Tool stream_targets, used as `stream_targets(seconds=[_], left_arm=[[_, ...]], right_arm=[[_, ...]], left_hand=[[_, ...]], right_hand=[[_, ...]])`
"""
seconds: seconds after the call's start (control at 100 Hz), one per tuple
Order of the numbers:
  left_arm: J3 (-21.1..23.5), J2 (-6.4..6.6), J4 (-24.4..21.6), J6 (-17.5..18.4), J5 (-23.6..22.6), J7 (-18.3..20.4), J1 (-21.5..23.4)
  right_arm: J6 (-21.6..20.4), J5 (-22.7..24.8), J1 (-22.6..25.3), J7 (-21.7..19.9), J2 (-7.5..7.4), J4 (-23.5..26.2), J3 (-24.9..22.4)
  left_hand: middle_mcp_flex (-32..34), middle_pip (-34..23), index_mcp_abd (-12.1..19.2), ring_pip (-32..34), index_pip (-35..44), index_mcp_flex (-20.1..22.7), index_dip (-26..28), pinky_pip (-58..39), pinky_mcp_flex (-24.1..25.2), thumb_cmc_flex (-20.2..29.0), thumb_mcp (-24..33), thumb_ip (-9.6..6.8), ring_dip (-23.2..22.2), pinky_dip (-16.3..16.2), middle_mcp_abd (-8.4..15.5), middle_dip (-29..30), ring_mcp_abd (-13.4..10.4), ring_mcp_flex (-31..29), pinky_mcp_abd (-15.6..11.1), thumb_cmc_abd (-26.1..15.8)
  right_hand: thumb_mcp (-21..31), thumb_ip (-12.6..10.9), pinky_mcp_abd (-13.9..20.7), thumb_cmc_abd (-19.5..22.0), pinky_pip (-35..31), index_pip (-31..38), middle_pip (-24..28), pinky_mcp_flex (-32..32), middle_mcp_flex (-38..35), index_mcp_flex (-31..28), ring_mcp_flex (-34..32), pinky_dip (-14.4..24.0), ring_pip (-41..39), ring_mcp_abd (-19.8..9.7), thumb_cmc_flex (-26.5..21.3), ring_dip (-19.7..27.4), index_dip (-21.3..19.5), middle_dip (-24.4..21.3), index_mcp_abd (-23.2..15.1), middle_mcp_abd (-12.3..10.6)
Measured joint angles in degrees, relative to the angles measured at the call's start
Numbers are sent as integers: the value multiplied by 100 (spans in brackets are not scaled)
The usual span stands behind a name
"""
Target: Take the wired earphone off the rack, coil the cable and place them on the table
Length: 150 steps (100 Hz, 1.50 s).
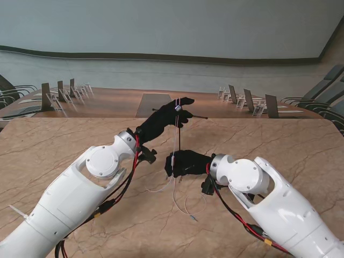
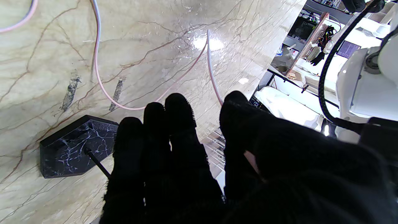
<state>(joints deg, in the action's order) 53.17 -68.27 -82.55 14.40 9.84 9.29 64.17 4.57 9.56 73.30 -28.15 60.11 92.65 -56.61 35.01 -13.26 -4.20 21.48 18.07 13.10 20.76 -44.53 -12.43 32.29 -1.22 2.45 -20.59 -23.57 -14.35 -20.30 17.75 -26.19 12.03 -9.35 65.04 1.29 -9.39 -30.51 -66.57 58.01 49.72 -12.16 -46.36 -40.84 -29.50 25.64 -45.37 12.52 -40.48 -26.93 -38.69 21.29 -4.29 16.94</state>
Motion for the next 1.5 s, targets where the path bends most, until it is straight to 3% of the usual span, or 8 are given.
stream_targets(seconds=[0.75, 1.25, 1.5], left_arm=[[-63, -141, 203, 259, 397, -89, -285], [-50, -138, 385, 413, 372, 31, -543], [-162, -167, 615, 322, 318, 9, -687]], right_arm=[[71, 6, -26, 32, 15, 81, -123], [226, -42, -88, 13, 17, 287, -150], [232, -84, -94, 27, 23, 293, -153]], left_hand=[[-154, -40, 5, 80, 0, -57, 1, -22, -70, 216, 0, 0, 16, 54, -4, 49, 43, -68, 57, -65], [-48, -43, 5, 52, 0, 51, 1, 31, -43, 318, 0, 0, 71, 110, -4, 89, 38, -68, 43, -65], [17, -43, 5, -48, 0, 120, 2, 98, 27, 347, 0, 0, 72, 120, -4, 89, 26, -65, 23, -65]], right_hand=[[177, -1, -148, -138, -64, 0, 10, -64, -103, -92, -60, -2, -11, 117, 6, -1, 0, 0, 115, 99], [197, -1, -196, -173, -81, 0, 11, -72, -106, -115, -60, -59, -57, 140, 6, -1, 0, 0, 124, 107], [199, -1, -207, -174, -104, 0, 13, -124, -173, -116, -126, -61, -70, 149, 7, -1, 0, 0, 126, 108]])
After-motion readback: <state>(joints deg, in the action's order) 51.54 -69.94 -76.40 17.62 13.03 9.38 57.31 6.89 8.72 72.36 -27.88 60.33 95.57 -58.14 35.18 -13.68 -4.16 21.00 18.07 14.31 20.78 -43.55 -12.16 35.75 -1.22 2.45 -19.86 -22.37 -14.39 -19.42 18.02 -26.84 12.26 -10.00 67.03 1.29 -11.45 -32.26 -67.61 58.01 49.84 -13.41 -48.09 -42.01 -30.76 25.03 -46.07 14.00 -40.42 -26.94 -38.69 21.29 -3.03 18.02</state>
